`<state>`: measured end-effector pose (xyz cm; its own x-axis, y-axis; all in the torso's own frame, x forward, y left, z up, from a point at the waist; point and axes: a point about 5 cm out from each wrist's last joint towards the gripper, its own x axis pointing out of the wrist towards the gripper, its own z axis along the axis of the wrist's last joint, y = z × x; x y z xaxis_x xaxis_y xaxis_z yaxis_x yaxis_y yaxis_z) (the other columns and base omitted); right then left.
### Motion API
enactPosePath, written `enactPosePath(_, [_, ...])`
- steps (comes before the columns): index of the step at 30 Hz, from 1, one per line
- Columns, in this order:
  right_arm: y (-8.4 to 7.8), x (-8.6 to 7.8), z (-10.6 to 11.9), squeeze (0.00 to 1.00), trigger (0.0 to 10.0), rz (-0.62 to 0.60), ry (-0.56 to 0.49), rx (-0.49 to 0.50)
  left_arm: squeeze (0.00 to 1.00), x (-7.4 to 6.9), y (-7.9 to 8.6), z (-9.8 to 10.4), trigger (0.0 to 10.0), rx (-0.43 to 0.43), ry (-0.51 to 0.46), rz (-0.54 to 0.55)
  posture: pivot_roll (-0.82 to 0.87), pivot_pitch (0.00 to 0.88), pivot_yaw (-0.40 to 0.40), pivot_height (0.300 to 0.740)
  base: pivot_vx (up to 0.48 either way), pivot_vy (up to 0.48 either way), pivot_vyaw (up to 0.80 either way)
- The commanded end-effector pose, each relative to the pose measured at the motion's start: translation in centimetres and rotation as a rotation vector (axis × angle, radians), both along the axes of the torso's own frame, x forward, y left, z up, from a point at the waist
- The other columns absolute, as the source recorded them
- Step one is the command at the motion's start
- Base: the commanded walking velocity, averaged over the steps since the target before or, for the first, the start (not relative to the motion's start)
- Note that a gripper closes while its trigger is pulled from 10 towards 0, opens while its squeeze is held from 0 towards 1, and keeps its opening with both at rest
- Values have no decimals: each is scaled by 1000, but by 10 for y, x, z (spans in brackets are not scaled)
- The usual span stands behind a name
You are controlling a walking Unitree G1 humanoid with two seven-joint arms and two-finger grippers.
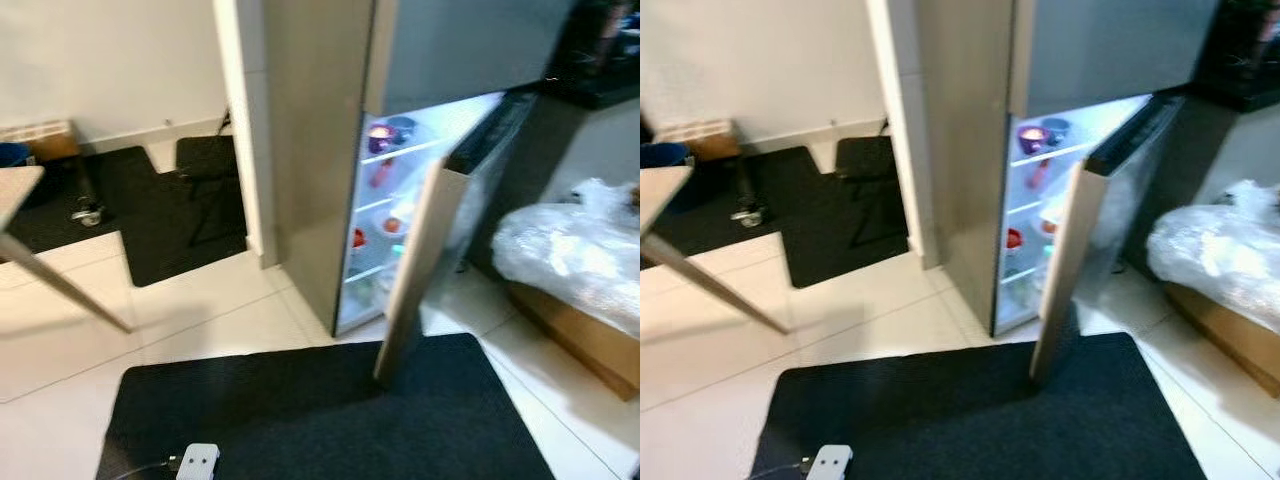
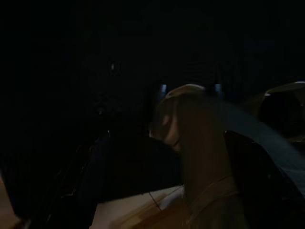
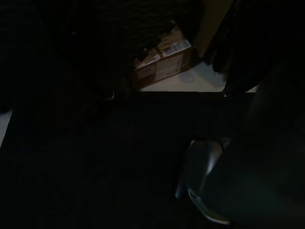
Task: Restocking fridge
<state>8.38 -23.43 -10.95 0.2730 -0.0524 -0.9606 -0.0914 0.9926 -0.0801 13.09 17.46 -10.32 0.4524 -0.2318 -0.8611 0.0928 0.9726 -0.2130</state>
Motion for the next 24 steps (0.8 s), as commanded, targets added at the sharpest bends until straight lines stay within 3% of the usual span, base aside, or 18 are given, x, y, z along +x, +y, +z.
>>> enactPosePath(1, [1,0,0,0,10000,-7,-7,8,0,-4,5,-1,10000,17,23,-10,52,0,-17,740,0,0,706])
enactPosePath(24, [3,1,0,0,10000,1,-5,17,0,-4,-1,-2,10000,36,32,-48,51,0,-17,740,0,0,723])
